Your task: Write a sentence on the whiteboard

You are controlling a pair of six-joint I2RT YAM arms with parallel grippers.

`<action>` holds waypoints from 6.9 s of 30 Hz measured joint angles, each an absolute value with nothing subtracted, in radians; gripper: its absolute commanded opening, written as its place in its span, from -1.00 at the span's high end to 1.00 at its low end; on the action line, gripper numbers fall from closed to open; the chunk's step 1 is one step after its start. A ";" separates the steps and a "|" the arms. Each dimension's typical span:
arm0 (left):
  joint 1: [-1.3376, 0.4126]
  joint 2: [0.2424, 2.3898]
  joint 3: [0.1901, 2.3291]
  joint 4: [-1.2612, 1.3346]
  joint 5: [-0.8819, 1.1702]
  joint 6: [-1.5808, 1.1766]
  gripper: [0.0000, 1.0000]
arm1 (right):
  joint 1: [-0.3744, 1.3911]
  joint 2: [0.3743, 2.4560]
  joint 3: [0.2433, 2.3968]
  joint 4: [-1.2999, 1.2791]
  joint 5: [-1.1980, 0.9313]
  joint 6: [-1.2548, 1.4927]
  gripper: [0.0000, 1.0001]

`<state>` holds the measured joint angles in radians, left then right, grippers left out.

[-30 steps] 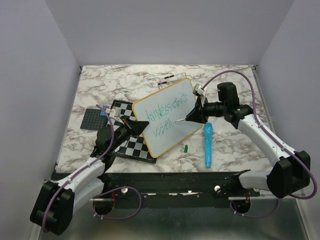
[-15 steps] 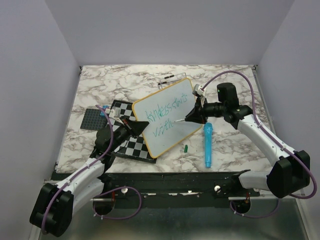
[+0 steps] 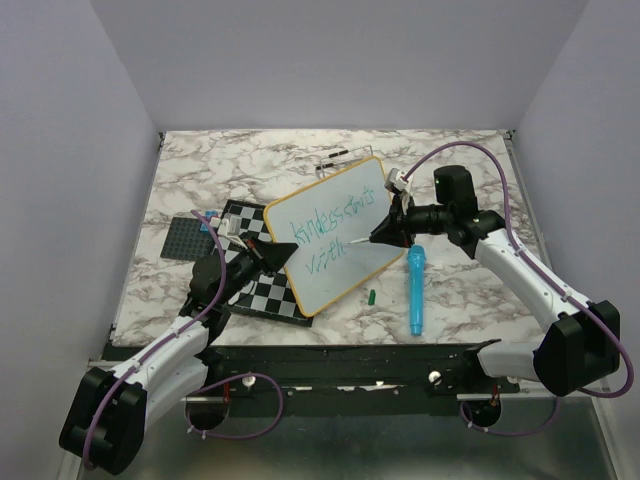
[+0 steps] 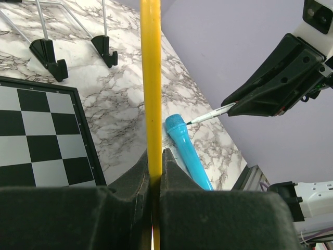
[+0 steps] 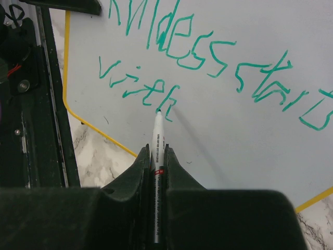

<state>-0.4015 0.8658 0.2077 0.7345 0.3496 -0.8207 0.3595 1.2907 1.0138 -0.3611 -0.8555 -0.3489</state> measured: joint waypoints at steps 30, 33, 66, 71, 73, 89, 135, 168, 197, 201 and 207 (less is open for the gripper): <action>-0.402 0.869 0.207 0.731 0.349 -0.854 1.00 | 0.359 1.269 1.012 -0.360 -0.854 -0.398 0.99; -0.402 0.877 0.207 0.731 0.349 -0.864 1.00 | 0.359 1.259 1.012 -0.363 -0.854 -0.425 0.99; -0.402 0.918 0.207 0.765 0.352 -0.888 1.00 | 0.352 1.272 0.962 -0.378 -0.915 -0.828 0.99; -0.402 0.904 0.207 0.752 0.355 -0.876 1.00 | 0.345 1.277 0.941 -0.329 -0.916 -0.874 0.99; -0.402 0.894 0.207 0.742 0.361 -0.861 1.00 | 0.334 1.277 0.927 -0.326 -0.926 -0.892 0.99; -0.400 0.920 0.239 0.732 0.431 -0.780 1.00 | 0.278 1.363 0.985 -0.480 -1.075 -1.048 0.99; -0.393 0.965 0.252 0.761 0.459 -0.768 1.00 | 0.109 1.354 0.962 -0.411 -1.265 -0.642 0.99; -0.393 0.987 0.252 0.784 0.465 -0.772 1.00 | 0.110 1.551 0.976 -0.293 -1.239 -0.381 0.99; -0.388 0.994 0.253 0.783 0.466 -0.777 1.00 | 0.110 1.605 1.009 -0.359 -1.243 -0.421 0.99; -0.388 0.994 0.254 0.783 0.466 -0.776 1.00 | 0.110 1.605 1.009 -0.384 -1.237 -0.444 0.99; -0.388 0.994 0.254 0.783 0.466 -0.775 1.00 | 0.104 1.607 1.016 -0.401 -1.227 -0.446 0.99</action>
